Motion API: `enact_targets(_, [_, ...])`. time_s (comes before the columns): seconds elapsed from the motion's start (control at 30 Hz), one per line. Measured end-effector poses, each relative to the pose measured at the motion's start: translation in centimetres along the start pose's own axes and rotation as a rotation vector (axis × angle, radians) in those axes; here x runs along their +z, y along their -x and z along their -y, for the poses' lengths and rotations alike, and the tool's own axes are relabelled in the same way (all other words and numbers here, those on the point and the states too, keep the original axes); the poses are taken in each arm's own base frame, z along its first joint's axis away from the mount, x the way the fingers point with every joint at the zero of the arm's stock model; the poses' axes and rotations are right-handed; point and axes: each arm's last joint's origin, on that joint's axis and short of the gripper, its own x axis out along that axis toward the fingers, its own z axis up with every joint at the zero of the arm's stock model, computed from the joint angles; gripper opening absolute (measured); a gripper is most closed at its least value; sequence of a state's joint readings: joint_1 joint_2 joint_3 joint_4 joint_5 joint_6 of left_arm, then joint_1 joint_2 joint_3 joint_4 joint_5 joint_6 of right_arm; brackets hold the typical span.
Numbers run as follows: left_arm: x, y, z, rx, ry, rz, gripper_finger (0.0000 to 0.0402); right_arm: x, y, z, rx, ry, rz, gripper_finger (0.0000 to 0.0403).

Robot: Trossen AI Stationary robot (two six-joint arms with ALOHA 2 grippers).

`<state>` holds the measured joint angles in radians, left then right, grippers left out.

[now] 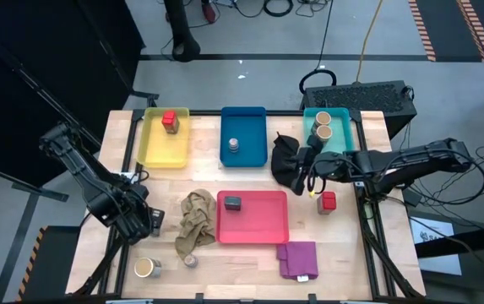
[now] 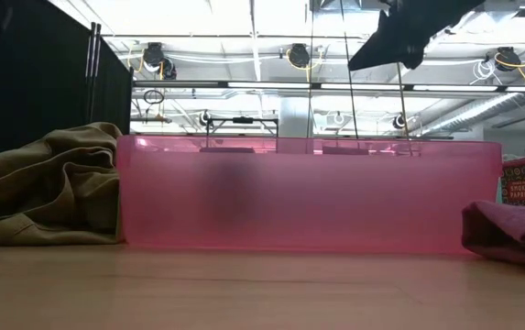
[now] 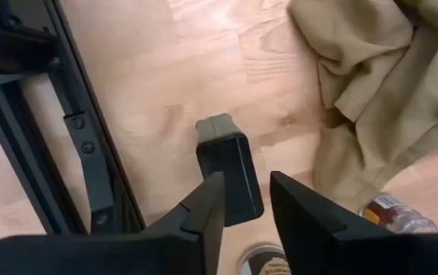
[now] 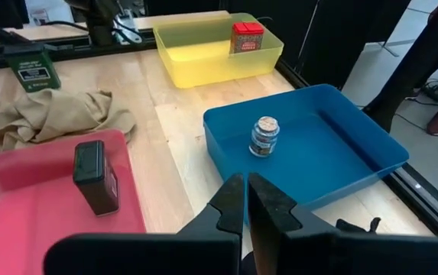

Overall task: Sort spices by type
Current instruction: Put the black seasoning can into the red bin

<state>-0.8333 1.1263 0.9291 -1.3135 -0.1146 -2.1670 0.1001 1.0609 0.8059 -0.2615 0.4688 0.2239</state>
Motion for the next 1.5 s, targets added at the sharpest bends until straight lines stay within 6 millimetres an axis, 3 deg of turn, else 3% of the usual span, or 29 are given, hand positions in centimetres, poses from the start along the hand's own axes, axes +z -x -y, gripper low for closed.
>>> enact_targets(0.4, [-1.2, -1.4, 1.2, 0.063, 0.048, -0.031, 0.0268, -0.2, -0.4, -0.2, -0.004, 0.012, -0.017, 0.0000])
enact_targets(0.63, [-1.5, -2.1, 1.5, 0.111, 0.035, 0.000, 0.0290, -0.2, -0.4, -0.2, -0.003, 0.032, -0.012, 0.0000])
enact_targets(1.03, [-1.7, -6.4, 0.7, 0.146, 0.012, 0.007, 0.0290, -0.2, -0.4, -0.2, -0.003, 0.033, -0.012, 0.0000])
enact_targets(1.17, [-1.7, -6.8, 0.7, 0.138, -0.012, -0.003, 0.0282, -0.2, -0.4, -0.2, -0.003, 0.033, -0.012, 0.0000])
enact_targets(1.27, [-1.7, -6.8, 0.7, 0.143, -0.017, -0.013, 0.0250, -0.2, -0.4, -0.2, -0.003, 0.033, -0.012, 0.0000])
enact_targets(1.47, [-1.8, -6.7, 0.7, 0.152, -0.041, -0.041, 0.0129, -0.2, -0.4, -0.2, -0.003, 0.027, -0.013, 0.0000])
enact_targets(1.5, [-1.8, -6.7, 0.7, 0.153, -0.047, -0.042, 0.0127, -0.2, -0.4, -0.2, -0.003, 0.020, -0.013, 0.0000])
